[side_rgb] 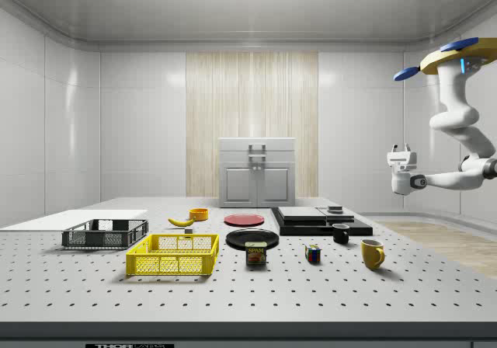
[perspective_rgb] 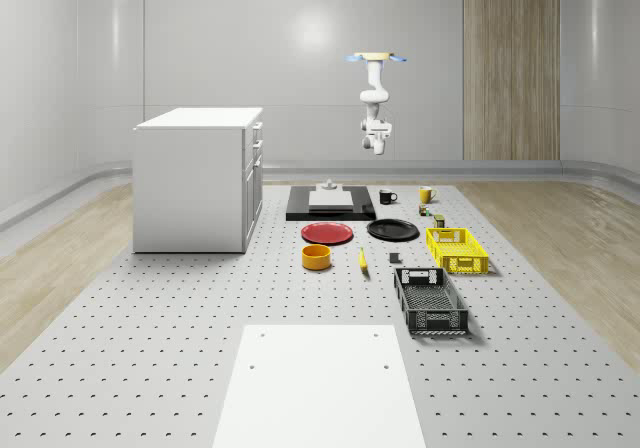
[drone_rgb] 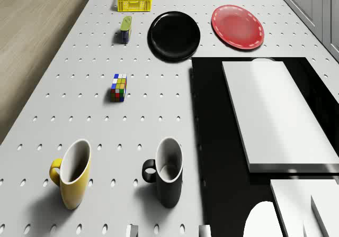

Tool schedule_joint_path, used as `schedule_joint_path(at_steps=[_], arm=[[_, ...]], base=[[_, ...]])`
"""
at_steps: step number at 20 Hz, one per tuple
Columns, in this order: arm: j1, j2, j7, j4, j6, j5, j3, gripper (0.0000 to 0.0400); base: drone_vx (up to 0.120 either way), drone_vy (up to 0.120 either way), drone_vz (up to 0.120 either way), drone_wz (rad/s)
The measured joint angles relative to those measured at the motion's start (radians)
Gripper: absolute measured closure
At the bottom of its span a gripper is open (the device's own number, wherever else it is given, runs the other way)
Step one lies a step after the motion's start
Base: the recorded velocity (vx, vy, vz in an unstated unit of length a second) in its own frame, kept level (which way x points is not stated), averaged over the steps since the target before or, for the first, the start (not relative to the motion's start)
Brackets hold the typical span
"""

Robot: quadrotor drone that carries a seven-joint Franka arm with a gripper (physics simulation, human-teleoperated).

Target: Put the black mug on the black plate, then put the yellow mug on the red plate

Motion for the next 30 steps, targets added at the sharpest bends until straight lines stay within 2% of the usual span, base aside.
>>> schedule_joint_path(at_steps=[7,13,19,30], arm=[[-0.003,0.033,-0.002,0.149,-0.111,0.001,0.002,0.0000],[-0.005,0.069,-0.002,0.248,-0.168,0.002,0.003,0.0000],[-0.006,0.083,-0.003,0.286,-0.188,0.002,0.003,0.0000],[-0.007,0.084,-0.003,0.295,-0.188,0.002,0.004,0.0000]], base=[[0.000,0.000,0.000,0.000],[0.000,0.000,0.000,0.000],[0.000,0.000,0.000,0.000],[0.000,0.000,0.000,0.000]])
